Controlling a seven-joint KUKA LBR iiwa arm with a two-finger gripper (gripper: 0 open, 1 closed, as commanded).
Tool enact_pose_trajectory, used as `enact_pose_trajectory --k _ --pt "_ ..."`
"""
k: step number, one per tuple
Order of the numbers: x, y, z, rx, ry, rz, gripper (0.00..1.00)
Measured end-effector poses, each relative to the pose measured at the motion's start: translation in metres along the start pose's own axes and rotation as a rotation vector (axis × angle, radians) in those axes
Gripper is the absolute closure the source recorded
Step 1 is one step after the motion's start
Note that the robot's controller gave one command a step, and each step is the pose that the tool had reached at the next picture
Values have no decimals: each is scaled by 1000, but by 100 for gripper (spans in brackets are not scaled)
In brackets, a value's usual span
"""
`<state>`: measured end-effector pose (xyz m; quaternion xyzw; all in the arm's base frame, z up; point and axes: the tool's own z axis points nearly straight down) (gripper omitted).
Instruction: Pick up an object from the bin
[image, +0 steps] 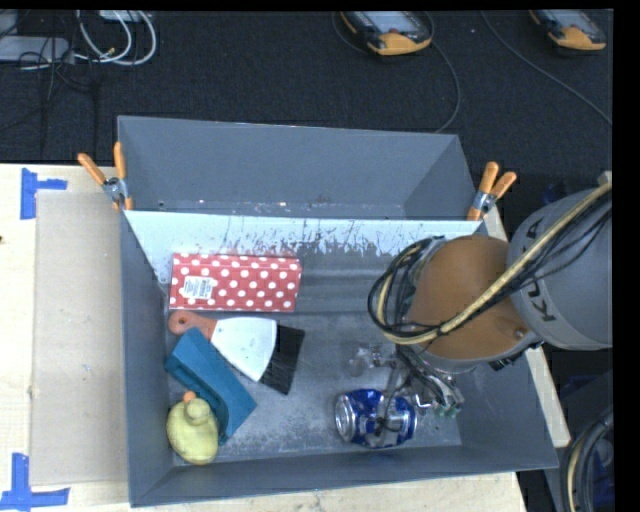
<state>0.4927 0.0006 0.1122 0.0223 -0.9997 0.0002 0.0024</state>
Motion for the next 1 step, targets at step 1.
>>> enact_pose_trajectory --k 1 --pt "1 -31 40 -3 10 -264 100"
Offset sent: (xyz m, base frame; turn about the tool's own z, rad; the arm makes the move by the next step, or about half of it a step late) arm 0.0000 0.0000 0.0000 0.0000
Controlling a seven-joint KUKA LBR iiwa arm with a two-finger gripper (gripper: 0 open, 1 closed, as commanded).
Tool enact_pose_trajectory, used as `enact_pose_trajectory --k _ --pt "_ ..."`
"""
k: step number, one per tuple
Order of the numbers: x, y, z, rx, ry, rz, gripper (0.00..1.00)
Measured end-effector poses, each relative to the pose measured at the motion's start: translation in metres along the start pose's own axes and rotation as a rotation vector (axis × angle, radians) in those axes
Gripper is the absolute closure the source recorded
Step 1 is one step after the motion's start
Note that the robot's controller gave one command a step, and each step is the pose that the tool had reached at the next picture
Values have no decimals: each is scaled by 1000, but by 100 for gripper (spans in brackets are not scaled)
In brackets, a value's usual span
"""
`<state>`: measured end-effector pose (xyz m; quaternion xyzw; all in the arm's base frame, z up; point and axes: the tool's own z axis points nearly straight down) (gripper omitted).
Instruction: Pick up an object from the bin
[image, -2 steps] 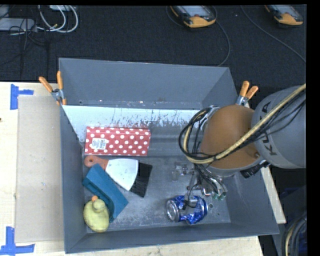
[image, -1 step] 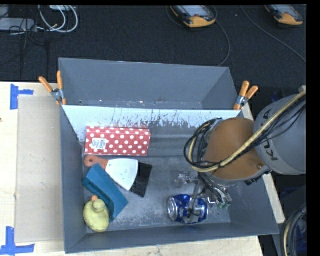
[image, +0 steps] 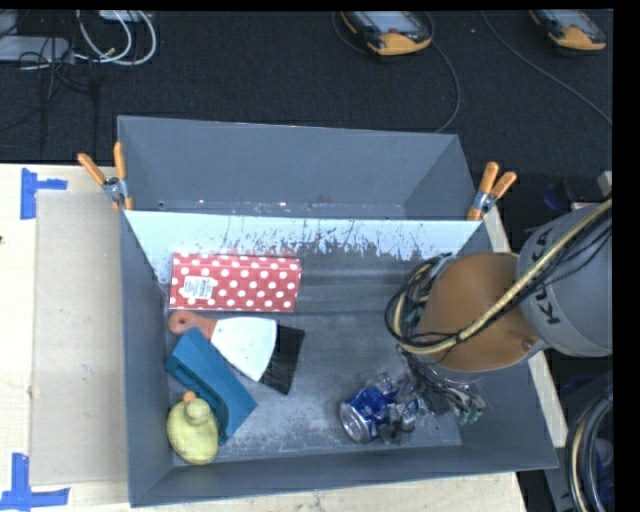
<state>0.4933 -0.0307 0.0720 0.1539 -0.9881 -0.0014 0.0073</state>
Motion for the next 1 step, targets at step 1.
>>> enact_pose_trajectory --k 1 --pt "0 0 0 0 0 1 100"
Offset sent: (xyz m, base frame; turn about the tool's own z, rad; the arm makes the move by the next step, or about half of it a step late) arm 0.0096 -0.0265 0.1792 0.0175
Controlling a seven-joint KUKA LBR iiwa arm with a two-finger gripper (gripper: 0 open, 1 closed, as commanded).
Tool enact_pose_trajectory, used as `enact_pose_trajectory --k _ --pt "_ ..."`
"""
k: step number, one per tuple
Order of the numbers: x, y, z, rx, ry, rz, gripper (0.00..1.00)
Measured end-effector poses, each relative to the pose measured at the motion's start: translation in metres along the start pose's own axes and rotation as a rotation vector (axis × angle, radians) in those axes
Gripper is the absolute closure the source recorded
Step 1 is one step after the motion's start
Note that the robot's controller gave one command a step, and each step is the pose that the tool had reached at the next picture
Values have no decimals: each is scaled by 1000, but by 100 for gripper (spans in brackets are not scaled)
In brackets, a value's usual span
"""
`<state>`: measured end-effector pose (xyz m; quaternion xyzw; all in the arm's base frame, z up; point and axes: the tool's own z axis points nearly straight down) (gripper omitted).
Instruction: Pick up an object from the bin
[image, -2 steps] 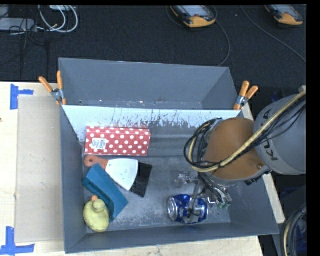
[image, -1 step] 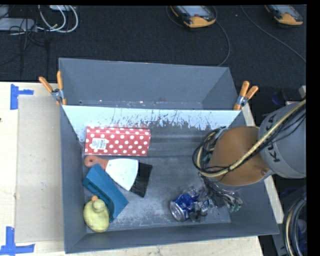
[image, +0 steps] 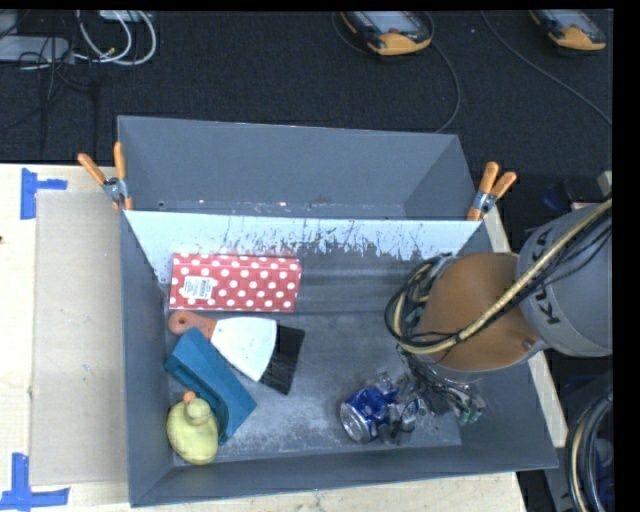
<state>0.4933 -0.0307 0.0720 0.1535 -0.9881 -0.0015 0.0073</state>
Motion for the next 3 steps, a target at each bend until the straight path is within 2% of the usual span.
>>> enact_pose_trajectory --k 1,2,3 --pt "1 -7 -56 -3 3 4 100" --pt "-5 -27 -103 -2 1 -15 100" --pt "-4 -14 -158 -5 8 -3 100"
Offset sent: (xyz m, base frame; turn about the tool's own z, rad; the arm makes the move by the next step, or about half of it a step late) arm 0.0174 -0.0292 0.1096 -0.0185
